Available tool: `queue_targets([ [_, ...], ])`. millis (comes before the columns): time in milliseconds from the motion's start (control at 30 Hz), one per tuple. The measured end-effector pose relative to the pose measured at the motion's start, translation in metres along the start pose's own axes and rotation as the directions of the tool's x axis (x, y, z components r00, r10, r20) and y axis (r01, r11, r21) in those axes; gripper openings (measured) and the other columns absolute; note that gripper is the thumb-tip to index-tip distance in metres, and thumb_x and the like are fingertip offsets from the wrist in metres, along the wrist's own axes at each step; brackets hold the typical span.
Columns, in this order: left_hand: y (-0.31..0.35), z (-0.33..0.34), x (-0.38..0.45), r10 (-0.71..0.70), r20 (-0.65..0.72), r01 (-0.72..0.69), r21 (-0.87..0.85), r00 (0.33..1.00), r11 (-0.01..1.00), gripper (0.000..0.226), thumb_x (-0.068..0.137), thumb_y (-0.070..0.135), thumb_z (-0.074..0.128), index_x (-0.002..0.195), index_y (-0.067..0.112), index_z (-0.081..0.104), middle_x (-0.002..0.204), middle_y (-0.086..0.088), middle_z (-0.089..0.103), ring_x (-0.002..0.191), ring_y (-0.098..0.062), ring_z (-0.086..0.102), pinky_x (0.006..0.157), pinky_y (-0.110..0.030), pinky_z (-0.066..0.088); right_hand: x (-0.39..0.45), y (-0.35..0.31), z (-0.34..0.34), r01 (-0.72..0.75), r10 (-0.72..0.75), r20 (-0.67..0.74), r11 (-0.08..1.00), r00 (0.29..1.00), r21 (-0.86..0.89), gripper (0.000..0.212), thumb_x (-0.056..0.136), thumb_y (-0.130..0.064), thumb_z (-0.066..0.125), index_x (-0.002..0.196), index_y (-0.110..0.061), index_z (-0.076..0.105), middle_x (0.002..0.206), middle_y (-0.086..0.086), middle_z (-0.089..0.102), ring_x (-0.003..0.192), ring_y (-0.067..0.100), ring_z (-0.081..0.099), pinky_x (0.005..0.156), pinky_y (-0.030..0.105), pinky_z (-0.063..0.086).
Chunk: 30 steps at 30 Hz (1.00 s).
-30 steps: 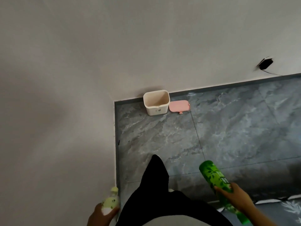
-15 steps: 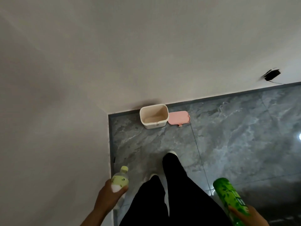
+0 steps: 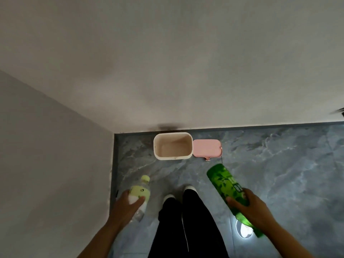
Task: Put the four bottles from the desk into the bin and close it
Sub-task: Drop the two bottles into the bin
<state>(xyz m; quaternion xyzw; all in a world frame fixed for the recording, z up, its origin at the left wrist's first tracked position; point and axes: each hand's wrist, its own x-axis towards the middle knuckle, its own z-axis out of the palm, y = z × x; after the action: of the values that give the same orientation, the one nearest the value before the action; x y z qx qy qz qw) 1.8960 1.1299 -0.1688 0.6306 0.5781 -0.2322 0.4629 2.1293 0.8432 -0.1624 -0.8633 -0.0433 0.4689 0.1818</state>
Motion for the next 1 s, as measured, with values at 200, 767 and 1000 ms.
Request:
queue_targets([
  [200, 0.059, 0.033, 0.144, 0.16, 0.063, -0.17, 0.209, 0.985, 0.963, 0.072, 0.08, 0.033, 0.064, 0.14, 0.016, 0.027, 0.143, -0.013, 0.041, 0.127, -0.029, 0.044, 0.096, -0.032, 0.037, 0.11, -0.051, 0.032, 0.133, -0.128, 0.041, 0.978, 0.991, -0.161, 0.07, 0.075, -0.056, 0.063, 0.133, -0.024, 0.04, 0.1, -0.005, 0.046, 0.085, 0.013, 0.049, 0.071, 0.022, 0.04],
  [767, 0.067, 0.22, 0.53, 0.504, 0.3, -0.453, 0.865, 0.81, 0.214, 0.06, 0.084, 0.049, 0.043, 0.135, 0.019, 0.03, 0.137, -0.011, 0.043, 0.121, -0.033, 0.046, 0.099, -0.046, 0.039, 0.359, -0.045, 0.147, 0.378, -0.36, 0.125, 0.826, 0.924, -0.417, 0.08, 0.07, -0.066, 0.056, 0.137, -0.049, 0.015, 0.136, -0.021, 0.04, 0.114, -0.001, 0.053, 0.092, 0.015, 0.048],
  [1000, 0.074, 0.207, 0.53, 0.454, 0.272, -0.438, 0.842, 0.848, 0.316, 0.041, 0.091, 0.03, 0.043, 0.128, 0.012, 0.041, 0.133, -0.013, 0.045, 0.121, -0.031, 0.045, 0.098, -0.045, 0.04, 0.377, -0.047, 0.154, 0.403, -0.344, 0.212, 0.811, 0.915, -0.424, 0.079, 0.072, -0.067, 0.053, 0.139, -0.046, 0.015, 0.143, -0.019, 0.035, 0.12, 0.0, 0.05, 0.098, 0.018, 0.047],
])
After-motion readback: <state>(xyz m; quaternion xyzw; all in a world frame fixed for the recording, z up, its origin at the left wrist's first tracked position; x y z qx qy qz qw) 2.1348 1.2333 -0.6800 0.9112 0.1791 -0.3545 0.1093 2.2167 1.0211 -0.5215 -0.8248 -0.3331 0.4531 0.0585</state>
